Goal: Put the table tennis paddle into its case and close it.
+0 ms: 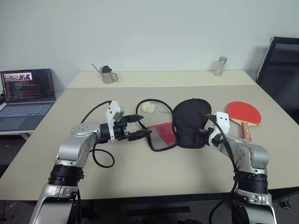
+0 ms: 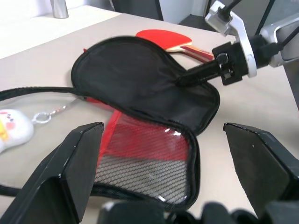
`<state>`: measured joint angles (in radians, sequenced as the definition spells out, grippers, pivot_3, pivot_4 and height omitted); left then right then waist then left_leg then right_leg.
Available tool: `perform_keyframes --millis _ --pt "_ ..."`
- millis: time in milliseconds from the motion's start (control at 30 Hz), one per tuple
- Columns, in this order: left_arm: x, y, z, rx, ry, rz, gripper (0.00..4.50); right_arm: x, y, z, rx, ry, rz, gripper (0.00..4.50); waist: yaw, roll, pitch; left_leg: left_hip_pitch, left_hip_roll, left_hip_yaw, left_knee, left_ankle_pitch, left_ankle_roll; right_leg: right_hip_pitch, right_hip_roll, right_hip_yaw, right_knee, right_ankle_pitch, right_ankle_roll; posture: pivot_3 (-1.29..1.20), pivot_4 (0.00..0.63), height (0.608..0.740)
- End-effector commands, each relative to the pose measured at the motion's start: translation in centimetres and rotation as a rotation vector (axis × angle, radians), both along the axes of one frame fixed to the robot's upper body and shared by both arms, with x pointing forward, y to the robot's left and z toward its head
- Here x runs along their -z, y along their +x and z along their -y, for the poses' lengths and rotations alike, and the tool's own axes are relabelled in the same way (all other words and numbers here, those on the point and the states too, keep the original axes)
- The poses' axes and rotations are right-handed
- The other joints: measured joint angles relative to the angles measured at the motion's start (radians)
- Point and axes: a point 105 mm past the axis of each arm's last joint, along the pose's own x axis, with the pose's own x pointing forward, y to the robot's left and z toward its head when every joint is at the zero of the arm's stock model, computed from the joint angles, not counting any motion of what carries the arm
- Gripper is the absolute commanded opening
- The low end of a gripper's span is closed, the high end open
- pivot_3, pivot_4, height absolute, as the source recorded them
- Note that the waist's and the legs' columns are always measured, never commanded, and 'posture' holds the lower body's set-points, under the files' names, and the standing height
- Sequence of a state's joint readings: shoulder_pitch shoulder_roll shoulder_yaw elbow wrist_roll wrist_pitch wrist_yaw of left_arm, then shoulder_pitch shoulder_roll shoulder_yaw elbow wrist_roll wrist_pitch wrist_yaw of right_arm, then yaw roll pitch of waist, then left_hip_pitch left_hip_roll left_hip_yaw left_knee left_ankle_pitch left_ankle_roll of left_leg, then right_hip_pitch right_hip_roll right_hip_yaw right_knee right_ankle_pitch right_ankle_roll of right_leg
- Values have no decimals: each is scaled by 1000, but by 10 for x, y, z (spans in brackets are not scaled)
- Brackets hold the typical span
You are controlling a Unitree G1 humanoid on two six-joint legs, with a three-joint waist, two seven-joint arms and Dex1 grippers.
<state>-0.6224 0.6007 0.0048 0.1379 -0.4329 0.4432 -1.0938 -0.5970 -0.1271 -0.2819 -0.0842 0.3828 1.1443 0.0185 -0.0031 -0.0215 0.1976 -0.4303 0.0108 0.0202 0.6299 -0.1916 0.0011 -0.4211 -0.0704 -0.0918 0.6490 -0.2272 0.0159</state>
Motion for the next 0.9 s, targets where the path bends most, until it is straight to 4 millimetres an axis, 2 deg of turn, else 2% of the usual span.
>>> perform_keyframes --millis 33,200,333,433,500,633,700,733,833,900 --pt "-12 1 4 19 -2 53 4500 -11 4 -10 5 21 53 32 0 0 0 0 0 0 0 0 0 0 0 0 0 0 0 0 150 740" --pt "-12 2 5 22 -3 58 4500 -10 8 -15 -18 -5 64 32 0 0 0 0 0 0 0 0 0 0 0 0 0 0 0 0 150 740" --pt "-12 2 4 18 -4 59 4500 -8 12 3 5 -64 69 32 0 0 0 0 0 0 0 0 0 0 0 0 0 0 0 0 150 740" --pt "-11 2 3 17 -5 59 4500 -8 15 15 22 -85 75 683 0 0 0 0 0 0 0 0 0 0 0 0 0 0 0 0 150 740" --pt "-11 2 3 16 -5 59 4500 -9 16 21 28 -101 82 1293 0 0 0 0 0 0 0 0 0 0 0 0 0 0 0 0 150 740" --pt "-11 3 4 16 -7 60 4500 -11 18 29 40 -117 92 2799 0 0 0 0 0 1 0 0 0 0 0 0 0 0 0 0 150 740" --pt "-10 2 6 19 -9 59 4500 -22 17 27 7 -108 134 3445 0 0 0 0 0 2 0 0 0 0 0 1 0 0 0 0 150 740" --pt "-10 2 6 21 -10 59 4500 -34 17 31 5 -120 183 3808 0 0 0 0 0 3 0 0 0 0 0 1 0 0 0 0 150 740" --pt "-9 2 7 23 -11 58 4500 -55 18 56 73 -200 257 3808 1 0 0 0 0 4 0 0 0 0 0 1 0 0 0 0 150 740" --pt "-8 1 7 25 -10 55 4500 -61 22 94 193 -255 253 3808 1 0 0 0 0 5 0 0 0 0 0 0 0 0 0 0 150 740"
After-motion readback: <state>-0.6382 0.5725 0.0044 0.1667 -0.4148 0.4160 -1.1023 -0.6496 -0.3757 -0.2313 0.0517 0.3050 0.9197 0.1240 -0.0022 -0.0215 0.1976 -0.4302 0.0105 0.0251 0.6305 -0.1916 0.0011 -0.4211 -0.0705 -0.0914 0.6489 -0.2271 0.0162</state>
